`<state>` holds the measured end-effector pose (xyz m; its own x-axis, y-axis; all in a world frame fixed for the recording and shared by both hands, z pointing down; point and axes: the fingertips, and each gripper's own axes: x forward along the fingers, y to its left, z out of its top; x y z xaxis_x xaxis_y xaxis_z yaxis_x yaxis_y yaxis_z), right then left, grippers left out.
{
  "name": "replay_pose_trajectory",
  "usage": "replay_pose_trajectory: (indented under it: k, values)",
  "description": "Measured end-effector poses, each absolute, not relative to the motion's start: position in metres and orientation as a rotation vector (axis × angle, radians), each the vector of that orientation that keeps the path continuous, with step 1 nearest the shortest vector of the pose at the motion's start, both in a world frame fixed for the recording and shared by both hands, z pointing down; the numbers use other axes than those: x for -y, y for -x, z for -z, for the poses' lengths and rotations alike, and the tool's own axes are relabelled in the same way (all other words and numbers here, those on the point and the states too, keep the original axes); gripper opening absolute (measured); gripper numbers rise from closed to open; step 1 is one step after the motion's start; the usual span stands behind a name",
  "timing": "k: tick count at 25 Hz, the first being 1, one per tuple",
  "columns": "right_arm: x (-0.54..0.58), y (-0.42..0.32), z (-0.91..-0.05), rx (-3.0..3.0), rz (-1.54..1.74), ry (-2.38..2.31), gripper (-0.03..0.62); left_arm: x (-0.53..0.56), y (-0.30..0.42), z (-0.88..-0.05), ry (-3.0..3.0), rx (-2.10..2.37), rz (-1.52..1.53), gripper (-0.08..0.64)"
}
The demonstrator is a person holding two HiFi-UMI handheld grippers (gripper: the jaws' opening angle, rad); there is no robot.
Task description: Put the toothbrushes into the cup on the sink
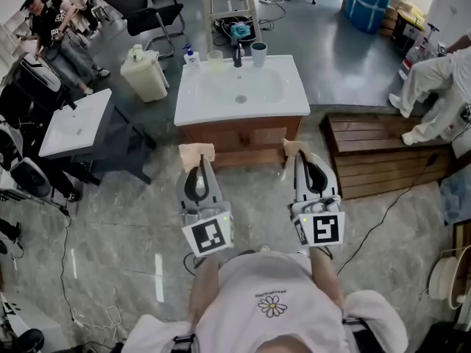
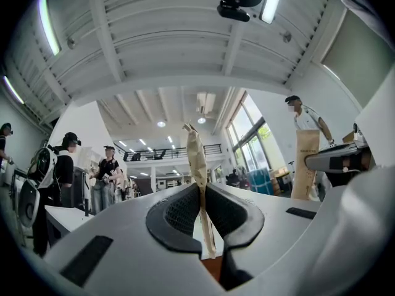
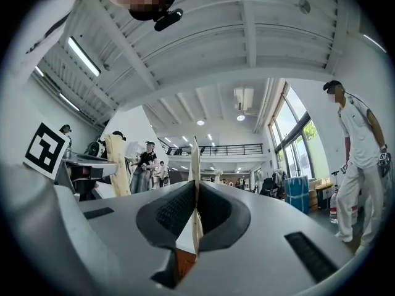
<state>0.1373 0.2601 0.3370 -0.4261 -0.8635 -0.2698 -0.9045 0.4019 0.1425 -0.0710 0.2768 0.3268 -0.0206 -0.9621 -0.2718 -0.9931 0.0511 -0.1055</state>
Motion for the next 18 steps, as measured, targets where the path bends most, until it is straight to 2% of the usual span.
replay_pose_trajectory:
  k: [11,18]
  values:
    - [-0.261,-0.141,-0.361,-2.533,-0.275,1.561,0.015,-0.274,0.076,-0.342,1.993,-2.125,-0.125,0.038]
    - [-0.227,-0.142,-0.340,-2.475,-0.363,1.542,0.015,-0.229,0.074,-0.323,1.971,-2.018,-0.161,0.038]
